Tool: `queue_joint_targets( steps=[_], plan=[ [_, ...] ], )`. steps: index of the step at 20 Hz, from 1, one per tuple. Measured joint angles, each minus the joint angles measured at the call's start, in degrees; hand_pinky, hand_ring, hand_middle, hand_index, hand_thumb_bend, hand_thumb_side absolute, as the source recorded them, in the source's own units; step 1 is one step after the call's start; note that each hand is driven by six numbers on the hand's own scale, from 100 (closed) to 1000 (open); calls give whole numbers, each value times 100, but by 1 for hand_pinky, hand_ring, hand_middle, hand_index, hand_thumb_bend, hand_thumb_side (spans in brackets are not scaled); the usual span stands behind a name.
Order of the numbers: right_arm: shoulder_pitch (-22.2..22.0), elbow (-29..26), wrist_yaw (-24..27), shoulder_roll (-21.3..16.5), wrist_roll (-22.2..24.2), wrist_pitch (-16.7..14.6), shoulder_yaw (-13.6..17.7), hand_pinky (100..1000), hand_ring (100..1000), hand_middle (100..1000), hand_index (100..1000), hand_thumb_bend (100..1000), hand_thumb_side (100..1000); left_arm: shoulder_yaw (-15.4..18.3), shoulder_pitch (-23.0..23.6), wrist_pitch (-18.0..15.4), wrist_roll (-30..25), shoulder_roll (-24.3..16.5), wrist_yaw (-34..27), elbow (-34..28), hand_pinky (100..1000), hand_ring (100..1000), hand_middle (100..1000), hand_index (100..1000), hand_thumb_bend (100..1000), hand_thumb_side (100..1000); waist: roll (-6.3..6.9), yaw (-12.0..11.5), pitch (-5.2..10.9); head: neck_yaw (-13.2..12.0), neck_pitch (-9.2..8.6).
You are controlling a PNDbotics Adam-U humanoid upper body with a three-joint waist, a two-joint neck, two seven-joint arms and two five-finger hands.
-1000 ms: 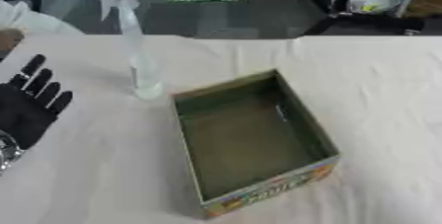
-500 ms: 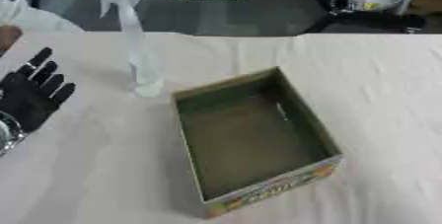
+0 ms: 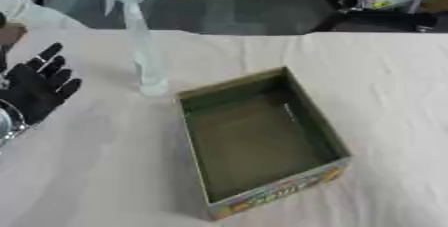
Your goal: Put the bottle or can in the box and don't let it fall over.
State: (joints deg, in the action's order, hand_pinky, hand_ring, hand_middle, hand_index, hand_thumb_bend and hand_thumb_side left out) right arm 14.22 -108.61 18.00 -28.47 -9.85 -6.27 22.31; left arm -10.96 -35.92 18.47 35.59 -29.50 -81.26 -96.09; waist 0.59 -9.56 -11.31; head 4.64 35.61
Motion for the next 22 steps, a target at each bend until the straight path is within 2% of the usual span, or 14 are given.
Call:
queue_joint_targets(
  steps=[14,22],
  plan=[
    [74,0,49,0,22,18,-17,846,925,1000,996,100,693,-193,-534,119,-25,226,-248,288,100,100,277,972,354,1000,27,69,-10,-103,-49],
    [93,0,67,3,24,30,-45,846,925,1000,996,100,694,-263,-653,181,75,340,-369,322,100,100,275,995,347,1000,51,87,-10,-120,-51]
  ],
)
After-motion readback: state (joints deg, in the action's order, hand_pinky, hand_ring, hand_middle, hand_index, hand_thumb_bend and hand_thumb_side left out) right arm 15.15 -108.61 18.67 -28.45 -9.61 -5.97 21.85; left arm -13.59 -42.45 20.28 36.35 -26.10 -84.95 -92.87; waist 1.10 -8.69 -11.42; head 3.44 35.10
